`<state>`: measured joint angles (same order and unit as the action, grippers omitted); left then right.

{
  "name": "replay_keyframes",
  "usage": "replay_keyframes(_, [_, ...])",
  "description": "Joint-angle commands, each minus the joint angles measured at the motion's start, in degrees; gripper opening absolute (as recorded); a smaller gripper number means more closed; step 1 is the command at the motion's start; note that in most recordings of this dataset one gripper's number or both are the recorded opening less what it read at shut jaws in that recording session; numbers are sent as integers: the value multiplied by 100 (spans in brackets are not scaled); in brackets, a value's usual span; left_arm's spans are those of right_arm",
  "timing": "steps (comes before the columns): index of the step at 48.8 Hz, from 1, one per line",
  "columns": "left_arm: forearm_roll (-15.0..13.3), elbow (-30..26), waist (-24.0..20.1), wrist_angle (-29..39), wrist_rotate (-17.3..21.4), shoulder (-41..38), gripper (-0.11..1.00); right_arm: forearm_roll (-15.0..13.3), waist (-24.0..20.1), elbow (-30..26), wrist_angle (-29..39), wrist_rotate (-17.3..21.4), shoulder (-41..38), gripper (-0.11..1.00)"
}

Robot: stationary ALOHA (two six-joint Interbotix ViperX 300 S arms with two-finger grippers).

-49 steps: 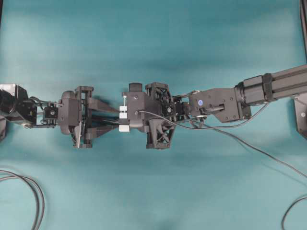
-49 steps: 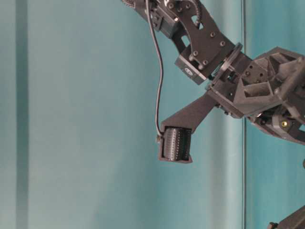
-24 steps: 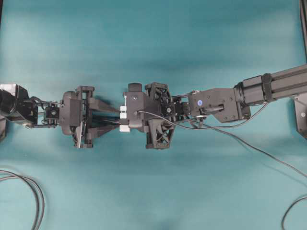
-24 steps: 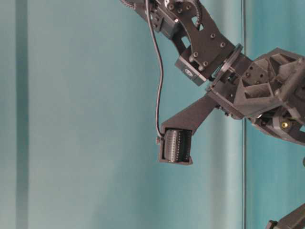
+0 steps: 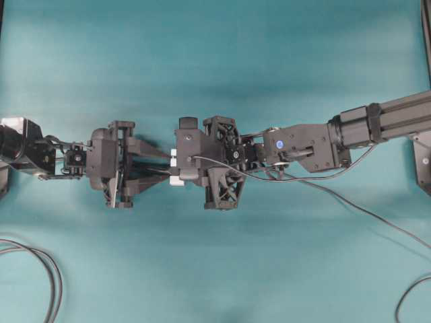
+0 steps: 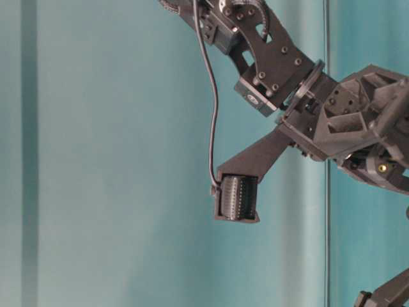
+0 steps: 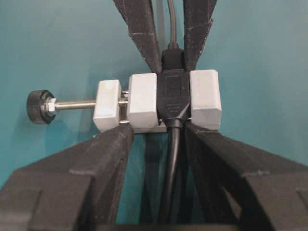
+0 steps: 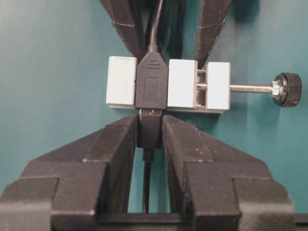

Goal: Insert the USB cable into the female connector supported by the left arm.
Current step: 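Push the USB plug leftward into the female connector held by the left gripper, then open both grippers and release the connected cables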

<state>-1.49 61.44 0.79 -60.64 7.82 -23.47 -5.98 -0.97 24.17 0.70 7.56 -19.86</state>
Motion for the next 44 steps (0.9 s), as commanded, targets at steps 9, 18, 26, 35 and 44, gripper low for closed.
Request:
replay_keyframes(9, [-123,-598,-132,431,114,-88,54,-18,53,-272,9,35,105,20])
replay_keyframes(18, [-167,-475,-132,756,-18,18,57,-18,70,-167,202,299,123,20])
replay_keyframes(26, [-167,-316,-132,791,-18,149,66,-18,70,-9,325,422,281,20])
replay_keyframes(35, [-149,-149,-132,694,-18,299,72,-18,105,237,316,422,510,20])
replay_keyframes(44, [-149,-62,-114,677,-18,413,72,-18,114,299,308,431,554,33])
